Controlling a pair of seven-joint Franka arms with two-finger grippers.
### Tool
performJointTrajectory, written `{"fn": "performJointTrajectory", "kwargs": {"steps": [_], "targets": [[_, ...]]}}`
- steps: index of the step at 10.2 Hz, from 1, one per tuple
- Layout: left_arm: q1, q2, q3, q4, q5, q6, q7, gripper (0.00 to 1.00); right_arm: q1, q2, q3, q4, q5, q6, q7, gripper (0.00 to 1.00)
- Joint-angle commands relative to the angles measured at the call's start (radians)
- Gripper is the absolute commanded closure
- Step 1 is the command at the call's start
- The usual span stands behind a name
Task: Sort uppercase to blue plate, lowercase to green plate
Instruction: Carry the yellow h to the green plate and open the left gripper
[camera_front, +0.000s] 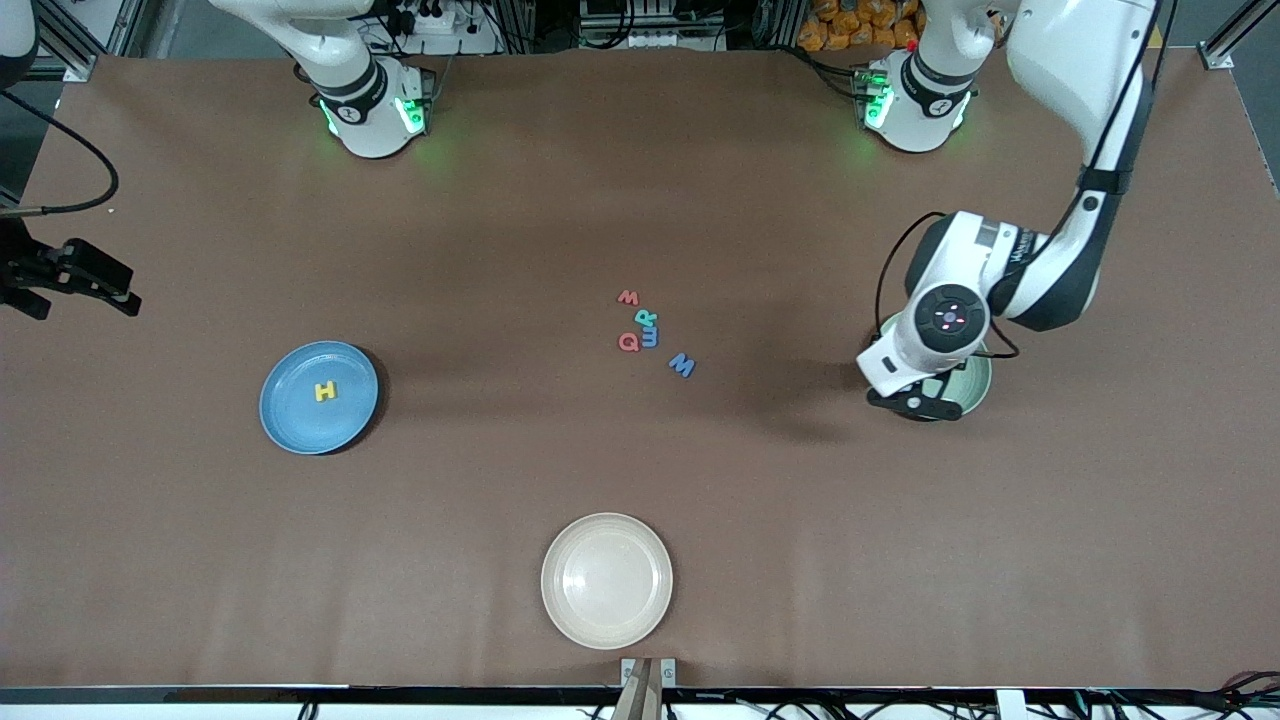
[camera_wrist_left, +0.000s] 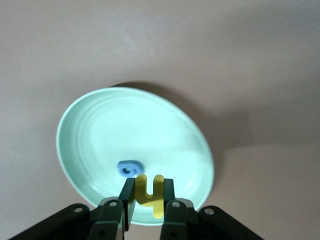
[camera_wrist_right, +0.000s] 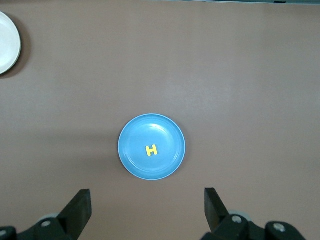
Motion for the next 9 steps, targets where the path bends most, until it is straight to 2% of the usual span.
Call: {"fn": "performJointTrajectory", "kwargs": {"steps": [1,2,5,6,7,9], "targets": [[0.053,-0.019,-0.012,-0.037,0.013,0.011,0.009,1.0,-0.006,-0.005,0.031,0.016,0.003,-0.017,0.008,0.0],[0.06,-0.014,-0.015,-0.039,0.01,0.019,0.0,1.0,-0.006,-0.006,0.029,0.016,0.001,-0.017,0.007,0.0],[0.107,0.002,-0.015,-0.036,-0.063,0.043,-0.028,0.4,-0.002,-0.005,0.035,0.018,0.001,-0.031,0.008,0.0],[0.107,-0.002,-0.015,-0.033,-0.077,0.051,-0.028,0.32,0.0,-0.008,0.034,0.018,0.001,-0.031,0.008,0.0],[0.107,-0.011,-0.015,-0.025,-0.095,0.051,-0.031,0.21,-0.002,-0.009,0.034,0.018,0.001,-0.031,0.01,0.0],[0.11,-0.075,-0.012,-0.001,-0.12,0.04,-0.035,0.15,-0.002,-0.015,0.036,0.021,-0.011,-0.037,0.008,0.0]]}}
